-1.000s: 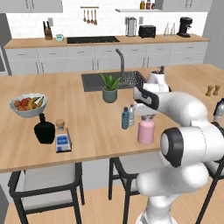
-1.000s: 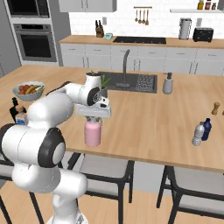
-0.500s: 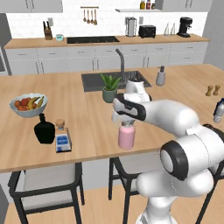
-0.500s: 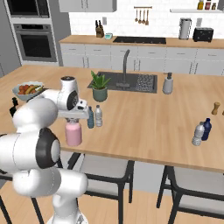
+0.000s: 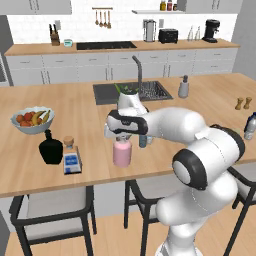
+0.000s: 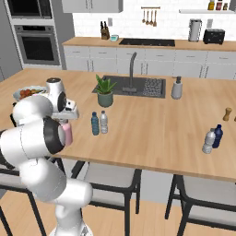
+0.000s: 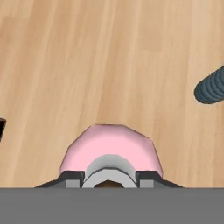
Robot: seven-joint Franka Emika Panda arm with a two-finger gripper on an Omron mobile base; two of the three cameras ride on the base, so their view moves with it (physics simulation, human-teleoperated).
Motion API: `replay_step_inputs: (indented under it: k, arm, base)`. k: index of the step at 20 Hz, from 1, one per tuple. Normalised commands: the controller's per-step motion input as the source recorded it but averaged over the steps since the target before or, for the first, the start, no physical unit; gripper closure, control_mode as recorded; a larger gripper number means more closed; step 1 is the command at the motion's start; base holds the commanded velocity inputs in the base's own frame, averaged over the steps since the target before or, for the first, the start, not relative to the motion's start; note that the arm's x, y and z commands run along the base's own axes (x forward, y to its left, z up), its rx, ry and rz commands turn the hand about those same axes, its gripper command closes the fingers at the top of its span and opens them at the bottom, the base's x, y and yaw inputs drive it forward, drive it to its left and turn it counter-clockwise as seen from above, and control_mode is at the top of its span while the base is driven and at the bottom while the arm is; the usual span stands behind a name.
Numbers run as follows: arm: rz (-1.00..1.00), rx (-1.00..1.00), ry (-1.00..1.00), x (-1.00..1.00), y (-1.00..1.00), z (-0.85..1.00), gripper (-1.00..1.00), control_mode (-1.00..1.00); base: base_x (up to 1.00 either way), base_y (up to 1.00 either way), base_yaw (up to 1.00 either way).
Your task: Move the plastic bottles in the middle to the plastics group, and the glass bottles in the middle to the glass group.
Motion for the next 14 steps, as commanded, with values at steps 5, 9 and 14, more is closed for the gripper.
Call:
replay_step_inputs:
  k: [5,9,14]
  arm:
    - [0.00,0.03,0.00,0.23,0.72,0.02,1.00,-1.00]
    - [0.00,0.09,0.04,0.22,0.59,-0.06,1.00,-1.00]
    - [0.00,0.12,0.00,0.30,0.46,-0.03,1.00,-1.00]
  base:
    - [0.00,0.00,0.00]
    - [0.00,0.00,0.00]
    - [0.00,0.00,0.00]
